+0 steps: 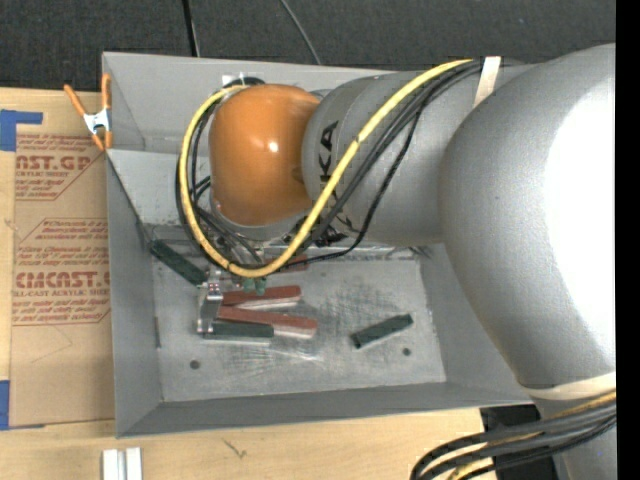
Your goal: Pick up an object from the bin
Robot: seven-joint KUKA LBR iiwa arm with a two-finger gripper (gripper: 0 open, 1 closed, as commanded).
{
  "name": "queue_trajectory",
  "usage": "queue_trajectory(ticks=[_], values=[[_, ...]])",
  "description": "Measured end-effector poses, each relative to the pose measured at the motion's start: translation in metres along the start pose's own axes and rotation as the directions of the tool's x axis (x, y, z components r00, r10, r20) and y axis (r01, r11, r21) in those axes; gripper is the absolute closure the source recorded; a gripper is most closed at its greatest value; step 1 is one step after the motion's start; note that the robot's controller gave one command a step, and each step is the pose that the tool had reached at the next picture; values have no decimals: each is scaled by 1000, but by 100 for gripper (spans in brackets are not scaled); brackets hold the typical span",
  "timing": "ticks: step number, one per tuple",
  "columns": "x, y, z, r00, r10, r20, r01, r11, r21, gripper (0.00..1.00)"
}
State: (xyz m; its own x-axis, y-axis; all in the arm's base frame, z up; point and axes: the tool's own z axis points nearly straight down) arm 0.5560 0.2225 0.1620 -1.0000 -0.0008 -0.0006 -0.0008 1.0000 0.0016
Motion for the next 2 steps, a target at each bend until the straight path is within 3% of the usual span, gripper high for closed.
queue_trajectory(ticks=[1, 2], values=[[-15, -40, 85, 1000, 15, 14, -15, 1000, -9, 100], [-15, -40, 85, 1000, 15, 14, -15, 1000, -9, 100]])
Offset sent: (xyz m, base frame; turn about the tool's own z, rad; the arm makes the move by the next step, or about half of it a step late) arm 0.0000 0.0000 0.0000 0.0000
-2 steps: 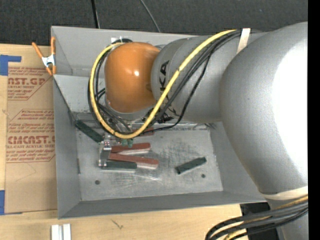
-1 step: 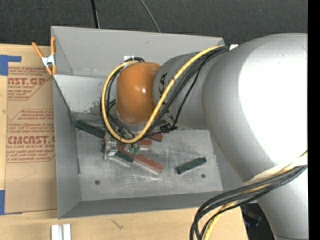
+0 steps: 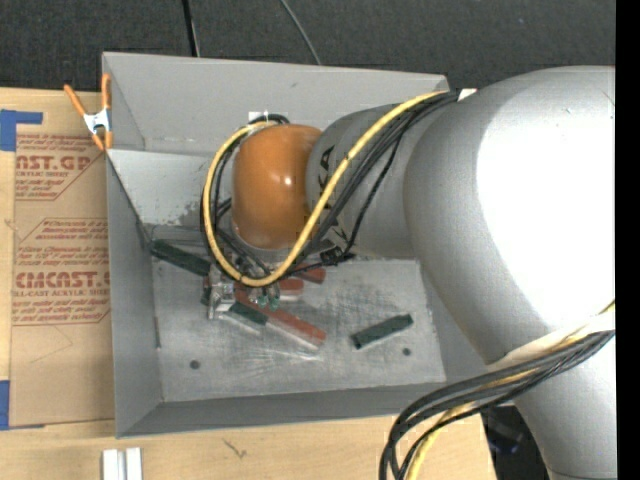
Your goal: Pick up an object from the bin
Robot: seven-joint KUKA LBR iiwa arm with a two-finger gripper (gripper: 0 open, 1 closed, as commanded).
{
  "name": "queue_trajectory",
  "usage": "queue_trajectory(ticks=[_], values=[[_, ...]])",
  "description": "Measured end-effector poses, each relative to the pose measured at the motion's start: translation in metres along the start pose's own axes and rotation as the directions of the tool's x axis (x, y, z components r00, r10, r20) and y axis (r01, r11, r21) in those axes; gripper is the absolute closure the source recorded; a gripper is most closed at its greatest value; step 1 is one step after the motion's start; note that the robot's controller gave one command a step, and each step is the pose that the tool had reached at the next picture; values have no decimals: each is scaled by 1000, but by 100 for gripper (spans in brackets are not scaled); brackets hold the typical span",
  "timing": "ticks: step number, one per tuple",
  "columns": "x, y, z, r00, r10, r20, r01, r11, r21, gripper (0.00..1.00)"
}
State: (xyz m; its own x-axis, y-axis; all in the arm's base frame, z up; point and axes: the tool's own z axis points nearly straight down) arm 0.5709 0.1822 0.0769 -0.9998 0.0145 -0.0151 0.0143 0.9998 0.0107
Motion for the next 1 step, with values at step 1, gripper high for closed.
queue_trajectory(ticks=[1], values=[[1, -15, -51, 1000, 15, -18, -14, 1000, 10, 100]])
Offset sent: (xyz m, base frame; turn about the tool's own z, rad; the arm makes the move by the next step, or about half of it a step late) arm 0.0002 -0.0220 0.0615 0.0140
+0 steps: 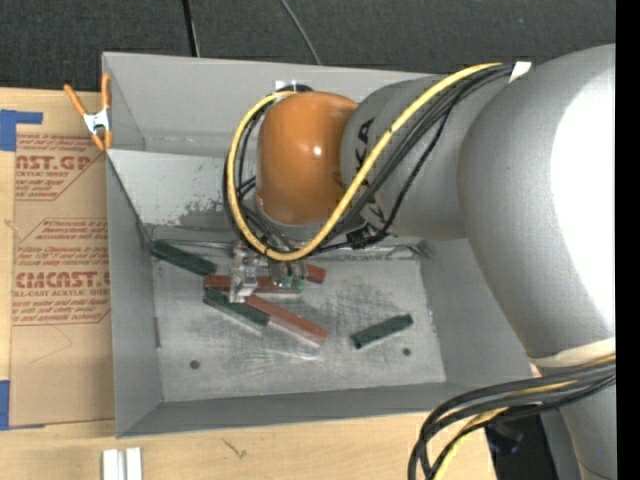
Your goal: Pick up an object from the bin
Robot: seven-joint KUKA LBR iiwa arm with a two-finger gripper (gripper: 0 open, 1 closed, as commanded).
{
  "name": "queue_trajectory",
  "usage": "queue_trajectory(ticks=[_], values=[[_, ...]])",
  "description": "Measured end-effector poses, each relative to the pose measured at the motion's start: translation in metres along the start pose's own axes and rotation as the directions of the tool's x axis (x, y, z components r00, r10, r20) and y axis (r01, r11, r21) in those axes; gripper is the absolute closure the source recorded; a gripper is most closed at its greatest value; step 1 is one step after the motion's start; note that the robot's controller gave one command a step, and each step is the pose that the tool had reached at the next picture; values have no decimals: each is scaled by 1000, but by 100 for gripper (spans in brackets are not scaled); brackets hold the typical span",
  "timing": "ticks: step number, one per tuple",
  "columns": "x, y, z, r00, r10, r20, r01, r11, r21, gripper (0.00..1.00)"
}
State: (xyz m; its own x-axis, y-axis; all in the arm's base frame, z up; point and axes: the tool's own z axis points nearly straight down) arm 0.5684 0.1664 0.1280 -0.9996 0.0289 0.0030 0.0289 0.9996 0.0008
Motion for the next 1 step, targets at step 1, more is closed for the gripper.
queue_trajectory(ticks=[1], values=[[-3, -2, -40, 1000, 1, 8, -1, 1000, -2, 100]])
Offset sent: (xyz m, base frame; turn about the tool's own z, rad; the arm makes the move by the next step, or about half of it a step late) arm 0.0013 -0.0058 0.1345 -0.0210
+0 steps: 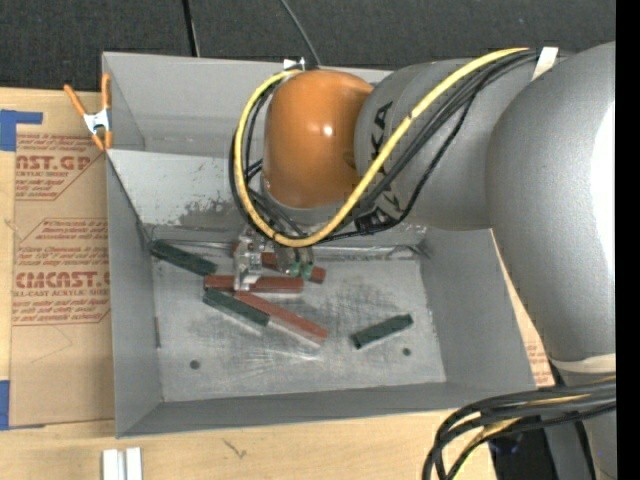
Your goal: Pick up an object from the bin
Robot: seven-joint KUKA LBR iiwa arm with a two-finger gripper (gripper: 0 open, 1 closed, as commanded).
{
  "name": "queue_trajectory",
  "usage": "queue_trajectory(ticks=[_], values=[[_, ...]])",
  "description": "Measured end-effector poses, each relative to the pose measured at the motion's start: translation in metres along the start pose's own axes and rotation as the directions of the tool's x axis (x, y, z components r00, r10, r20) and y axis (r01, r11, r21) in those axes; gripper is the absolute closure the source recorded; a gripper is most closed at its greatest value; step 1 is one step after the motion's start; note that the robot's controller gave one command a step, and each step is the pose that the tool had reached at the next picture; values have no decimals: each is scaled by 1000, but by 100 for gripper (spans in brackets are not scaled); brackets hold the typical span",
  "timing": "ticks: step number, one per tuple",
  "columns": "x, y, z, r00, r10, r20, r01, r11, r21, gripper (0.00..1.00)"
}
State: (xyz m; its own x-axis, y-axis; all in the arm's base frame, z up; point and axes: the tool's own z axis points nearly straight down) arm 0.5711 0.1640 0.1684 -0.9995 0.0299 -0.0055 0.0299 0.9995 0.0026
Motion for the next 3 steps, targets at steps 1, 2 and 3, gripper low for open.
queue_trajectory(ticks=[1, 2, 3], values=[[1, -2, -68, 1000, -16, -7, 16, 1000, 3, 100], [-3, 17, -85, 1000, 3, 6, -3, 1000, -2, 100], [19, 6, 4, 993, 119, -5, -119, 993, 2, 0]])
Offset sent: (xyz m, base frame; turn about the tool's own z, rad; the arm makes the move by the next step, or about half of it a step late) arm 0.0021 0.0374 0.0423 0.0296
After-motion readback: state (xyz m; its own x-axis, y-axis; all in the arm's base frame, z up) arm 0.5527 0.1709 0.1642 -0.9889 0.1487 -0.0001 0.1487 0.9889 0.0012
